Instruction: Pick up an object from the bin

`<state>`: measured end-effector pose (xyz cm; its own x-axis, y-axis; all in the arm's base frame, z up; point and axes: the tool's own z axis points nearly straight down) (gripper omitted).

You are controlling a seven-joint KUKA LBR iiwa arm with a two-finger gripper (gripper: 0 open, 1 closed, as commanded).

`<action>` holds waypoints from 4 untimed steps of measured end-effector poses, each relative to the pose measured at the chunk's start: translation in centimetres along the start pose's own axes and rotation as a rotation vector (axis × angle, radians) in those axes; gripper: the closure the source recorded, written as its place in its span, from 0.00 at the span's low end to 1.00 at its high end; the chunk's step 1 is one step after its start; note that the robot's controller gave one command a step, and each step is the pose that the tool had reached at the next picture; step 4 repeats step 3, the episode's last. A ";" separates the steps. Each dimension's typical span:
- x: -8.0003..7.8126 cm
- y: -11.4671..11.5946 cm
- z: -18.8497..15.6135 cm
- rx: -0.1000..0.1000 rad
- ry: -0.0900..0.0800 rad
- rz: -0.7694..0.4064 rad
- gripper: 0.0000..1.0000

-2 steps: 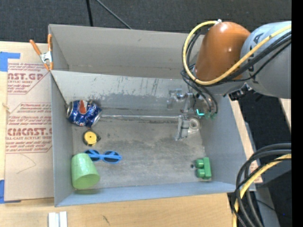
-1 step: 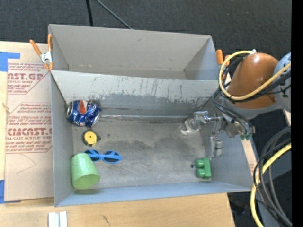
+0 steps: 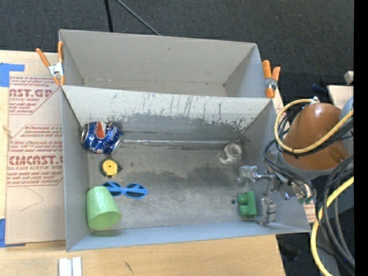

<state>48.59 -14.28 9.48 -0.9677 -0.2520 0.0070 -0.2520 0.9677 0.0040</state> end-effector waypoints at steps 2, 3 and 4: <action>-0.4 1.2 2.2 0.009 -0.021 -0.080 1.00; -5.5 -1.7 -18.2 0.011 -0.018 -0.112 1.00; -5.5 -1.7 -18.2 0.011 -0.018 -0.112 1.00</action>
Offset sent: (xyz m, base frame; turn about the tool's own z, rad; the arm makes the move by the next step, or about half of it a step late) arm -0.0042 0.0115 -0.0244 -0.0798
